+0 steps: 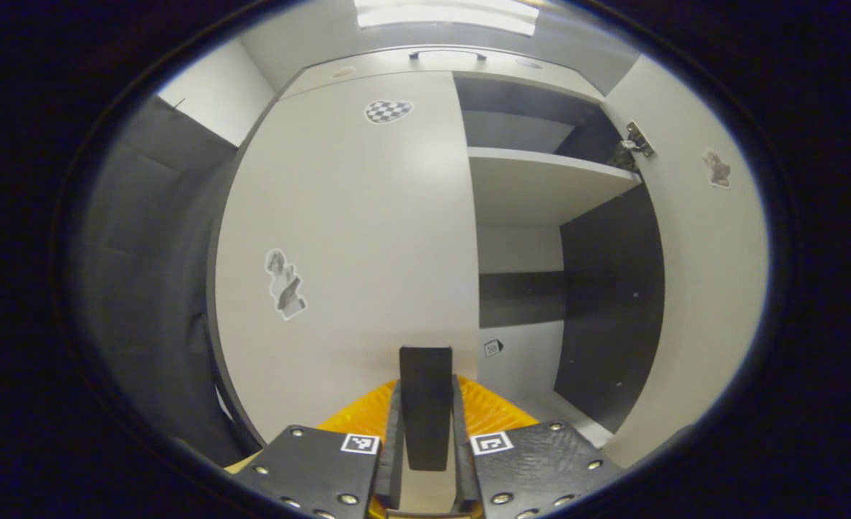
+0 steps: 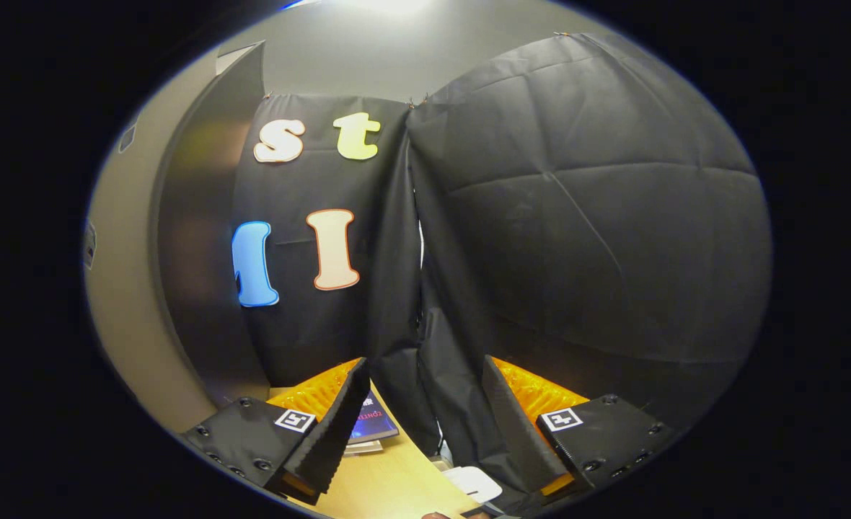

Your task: Open the right door of the double-door shoe cabinet with the right hand, and open the left door with the left hand.

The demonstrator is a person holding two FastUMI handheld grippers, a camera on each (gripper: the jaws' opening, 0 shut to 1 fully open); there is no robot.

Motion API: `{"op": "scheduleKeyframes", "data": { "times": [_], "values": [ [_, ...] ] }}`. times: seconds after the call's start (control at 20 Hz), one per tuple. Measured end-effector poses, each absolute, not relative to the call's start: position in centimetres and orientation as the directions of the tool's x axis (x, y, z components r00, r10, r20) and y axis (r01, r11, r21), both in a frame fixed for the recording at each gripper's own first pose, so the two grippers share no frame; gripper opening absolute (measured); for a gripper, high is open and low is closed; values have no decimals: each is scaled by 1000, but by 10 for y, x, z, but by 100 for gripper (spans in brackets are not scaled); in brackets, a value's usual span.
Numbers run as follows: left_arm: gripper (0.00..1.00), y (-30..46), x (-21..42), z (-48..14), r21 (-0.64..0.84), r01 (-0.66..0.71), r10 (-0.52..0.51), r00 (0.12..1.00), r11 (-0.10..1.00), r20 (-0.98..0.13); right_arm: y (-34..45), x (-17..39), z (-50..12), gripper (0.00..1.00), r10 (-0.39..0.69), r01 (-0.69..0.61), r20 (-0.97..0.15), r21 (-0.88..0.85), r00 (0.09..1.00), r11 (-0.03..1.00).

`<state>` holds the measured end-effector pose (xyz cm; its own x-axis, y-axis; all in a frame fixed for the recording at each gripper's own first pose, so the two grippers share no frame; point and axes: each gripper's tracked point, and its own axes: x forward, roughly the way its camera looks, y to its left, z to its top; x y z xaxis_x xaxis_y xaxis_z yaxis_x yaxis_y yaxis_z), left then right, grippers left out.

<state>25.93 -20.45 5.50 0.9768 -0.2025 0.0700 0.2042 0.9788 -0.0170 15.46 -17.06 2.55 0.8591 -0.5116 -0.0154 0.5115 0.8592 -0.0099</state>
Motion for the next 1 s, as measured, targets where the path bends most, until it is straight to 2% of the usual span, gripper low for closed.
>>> {"op": "scheduleKeyframes", "data": {
  "times": [0.25, 0.35, 0.45, 0.5, 0.55, 0.6, 0.65, 1.0],
  "values": [
    [27, -205, 259, 48, 36, 177, -179, 983, 983, 40, -182, 168, 31, 97, -498, 498, -5, 7, 867, 867],
    [25, -204, 261, 48, 54, 170, -173, 984, 984, 48, -177, 178, 27, 92, -473, 474, -24, 17, 881, 881],
    [25, -205, 260, 47, 43, 180, -181, 983, 983, 37, -174, 184, 23, 92, -458, 459, -42, 14, 888, 888],
    [19, -205, 259, 47, 32, 191, -192, 981, 981, 36, -175, 186, 25, 97, -458, 459, -33, 3, 888, 889],
    [19, -206, 257, 47, 13, 198, -199, 979, 980, 38, -175, 187, 25, 97, -458, 459, -28, -4, 888, 889],
    [11, -207, 258, 47, 7, 197, -197, 980, 980, 42, -174, 188, 26, 92, -456, 456, -27, -7, 890, 890],
    [5, -205, 258, 46, 15, 196, -197, 980, 980, 35, -173, 188, 26, 92, -450, 450, -23, -3, 893, 893],
    [5, -201, 254, 47, -49, 231, -229, 973, 972, 41, -172, 178, 31, 92, -441, 441, -16, 22, 898, 897]
  ]
}}
